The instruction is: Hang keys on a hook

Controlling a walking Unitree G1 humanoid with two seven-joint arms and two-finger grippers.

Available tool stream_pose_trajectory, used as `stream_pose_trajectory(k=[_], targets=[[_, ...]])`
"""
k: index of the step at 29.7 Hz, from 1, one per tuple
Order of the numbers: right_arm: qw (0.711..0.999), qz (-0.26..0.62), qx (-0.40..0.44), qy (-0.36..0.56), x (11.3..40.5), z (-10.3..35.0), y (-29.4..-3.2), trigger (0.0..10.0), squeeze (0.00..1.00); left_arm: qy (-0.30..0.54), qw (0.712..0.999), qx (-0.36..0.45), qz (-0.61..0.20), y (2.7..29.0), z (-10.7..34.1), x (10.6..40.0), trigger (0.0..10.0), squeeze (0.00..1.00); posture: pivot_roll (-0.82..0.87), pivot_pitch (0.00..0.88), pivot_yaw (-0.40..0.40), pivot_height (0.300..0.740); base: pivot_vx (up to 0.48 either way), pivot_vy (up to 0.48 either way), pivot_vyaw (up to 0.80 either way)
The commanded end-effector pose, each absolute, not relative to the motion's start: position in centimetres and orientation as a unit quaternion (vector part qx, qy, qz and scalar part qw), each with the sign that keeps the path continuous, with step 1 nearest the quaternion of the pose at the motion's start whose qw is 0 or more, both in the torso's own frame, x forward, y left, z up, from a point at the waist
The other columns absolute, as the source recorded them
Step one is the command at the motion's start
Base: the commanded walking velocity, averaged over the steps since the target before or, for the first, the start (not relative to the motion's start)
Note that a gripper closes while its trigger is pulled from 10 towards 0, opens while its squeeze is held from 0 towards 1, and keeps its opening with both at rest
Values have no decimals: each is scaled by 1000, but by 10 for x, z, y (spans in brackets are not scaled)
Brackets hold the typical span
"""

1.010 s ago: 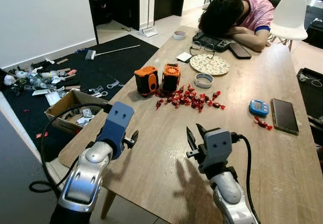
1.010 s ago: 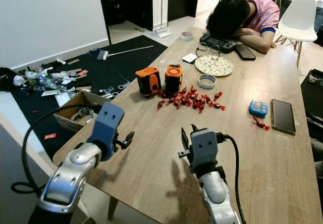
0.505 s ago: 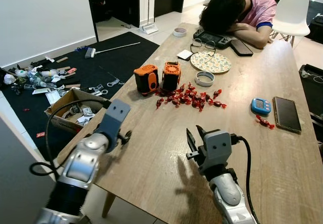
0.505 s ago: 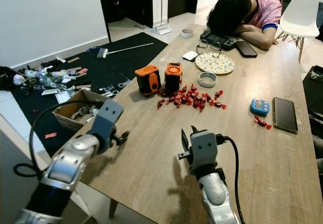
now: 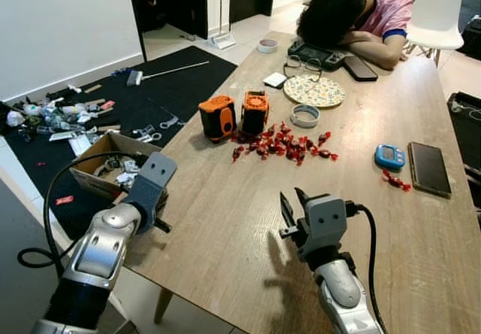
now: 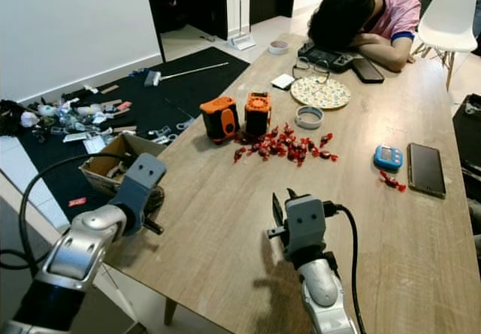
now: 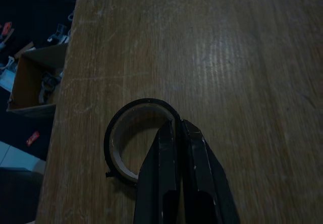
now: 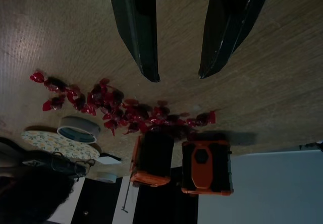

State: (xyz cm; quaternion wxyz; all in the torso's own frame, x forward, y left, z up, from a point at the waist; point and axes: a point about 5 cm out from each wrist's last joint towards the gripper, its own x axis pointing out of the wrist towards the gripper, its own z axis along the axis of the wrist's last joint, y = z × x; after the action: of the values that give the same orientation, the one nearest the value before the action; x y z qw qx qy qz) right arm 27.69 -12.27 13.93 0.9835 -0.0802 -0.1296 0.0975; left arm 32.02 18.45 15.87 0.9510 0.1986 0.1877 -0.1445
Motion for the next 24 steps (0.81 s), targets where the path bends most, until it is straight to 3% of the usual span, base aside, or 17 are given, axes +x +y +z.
stream_pose_trajectory(k=[1, 9, 15, 19, 24], targets=[[984, 97, -79, -125, 276, 138, -123, 10000, 0, 223, 944, 194, -149, 187, 144, 314, 10000, 0, 125, 165, 12, 740, 0, 0, 0], [984, 99, -80, -126, 277, 138, -122, 10000, 0, 209, 945, 196, -161, 181, 146, 312, 10000, 0, 120, 157, 13, 740, 0, 0, 0], [984, 95, -81, -126, 276, 138, -124, 10000, 0, 67, 968, 210, -122, 180, 181, 312, 10000, 0, 114, 155, 16, 740, 0, 0, 0], [984, 87, -79, -131, 277, 140, -125, 10000, 0, -44, 962, 261, -67, 176, 203, 298, 10000, 0, 118, 153, 13, 740, 0, 0, 0], [984, 88, -75, -136, 278, 143, -123, 10000, 0, -63, 965, 247, -65, 167, 199, 284, 10000, 0, 127, 152, 5, 740, 0, 0, 0]])
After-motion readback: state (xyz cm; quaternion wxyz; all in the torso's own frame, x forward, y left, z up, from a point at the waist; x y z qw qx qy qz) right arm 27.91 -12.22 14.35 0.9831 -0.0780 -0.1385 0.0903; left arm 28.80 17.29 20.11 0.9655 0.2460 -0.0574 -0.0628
